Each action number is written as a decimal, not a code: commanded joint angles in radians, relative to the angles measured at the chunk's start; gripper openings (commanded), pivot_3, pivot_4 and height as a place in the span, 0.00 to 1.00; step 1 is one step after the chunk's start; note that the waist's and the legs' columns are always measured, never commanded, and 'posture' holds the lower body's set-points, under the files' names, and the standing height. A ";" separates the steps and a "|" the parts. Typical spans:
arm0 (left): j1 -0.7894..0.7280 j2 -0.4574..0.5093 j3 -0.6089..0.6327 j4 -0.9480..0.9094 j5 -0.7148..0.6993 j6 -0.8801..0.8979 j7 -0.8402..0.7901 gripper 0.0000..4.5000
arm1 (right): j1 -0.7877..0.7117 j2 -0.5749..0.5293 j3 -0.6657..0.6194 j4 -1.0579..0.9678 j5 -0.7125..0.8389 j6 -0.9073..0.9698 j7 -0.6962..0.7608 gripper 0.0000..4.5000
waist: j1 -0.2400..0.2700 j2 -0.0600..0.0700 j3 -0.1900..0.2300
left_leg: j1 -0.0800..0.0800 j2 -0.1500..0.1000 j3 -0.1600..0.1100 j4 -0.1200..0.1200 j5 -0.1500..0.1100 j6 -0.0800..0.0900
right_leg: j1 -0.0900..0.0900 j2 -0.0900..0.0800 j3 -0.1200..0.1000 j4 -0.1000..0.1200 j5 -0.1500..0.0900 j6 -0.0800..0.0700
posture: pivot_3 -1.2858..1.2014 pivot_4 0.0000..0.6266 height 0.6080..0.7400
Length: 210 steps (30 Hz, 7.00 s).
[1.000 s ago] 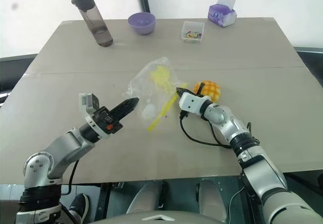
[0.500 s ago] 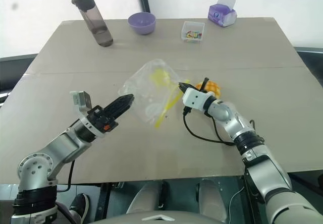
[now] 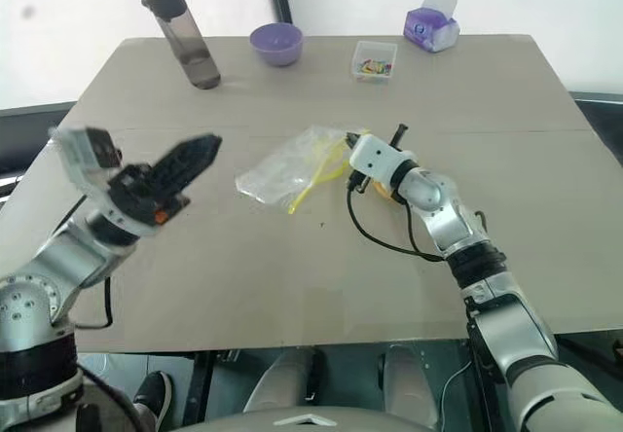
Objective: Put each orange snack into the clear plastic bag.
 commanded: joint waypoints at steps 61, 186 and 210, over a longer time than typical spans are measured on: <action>-0.072 0.087 -0.663 -0.137 1.936 -0.206 0.024 0.01 | -0.069 0.181 0.064 -0.096 -0.122 0.406 -0.105 0.00 | -0.002 0.001 0.000 | -0.003 -0.002 0.002 -0.002 0.001 -0.001 | -0.006 0.002 0.002 0.002 0.000 0.000 | 0.52 0.24 1.00; -0.018 -0.052 -0.630 0.032 2.076 -0.514 -0.081 0.00 | 0.268 -0.054 -0.173 -0.520 0.632 0.877 0.306 0.19 | 0.005 -0.002 -0.005 | 0.000 -0.002 -0.001 0.001 -0.002 0.004 | 0.000 0.001 -0.001 0.003 0.000 0.000 | 0.52 0.24 1.00; 0.017 -0.076 -0.639 0.013 2.064 -0.560 -0.111 0.00 | 0.229 -0.032 -0.188 -0.456 0.678 0.876 0.267 0.19 | 0.003 -0.002 -0.005 | 0.000 -0.002 -0.001 0.000 -0.002 0.004 | -0.001 0.001 -0.001 0.003 0.000 0.000 | 0.52 0.24 1.00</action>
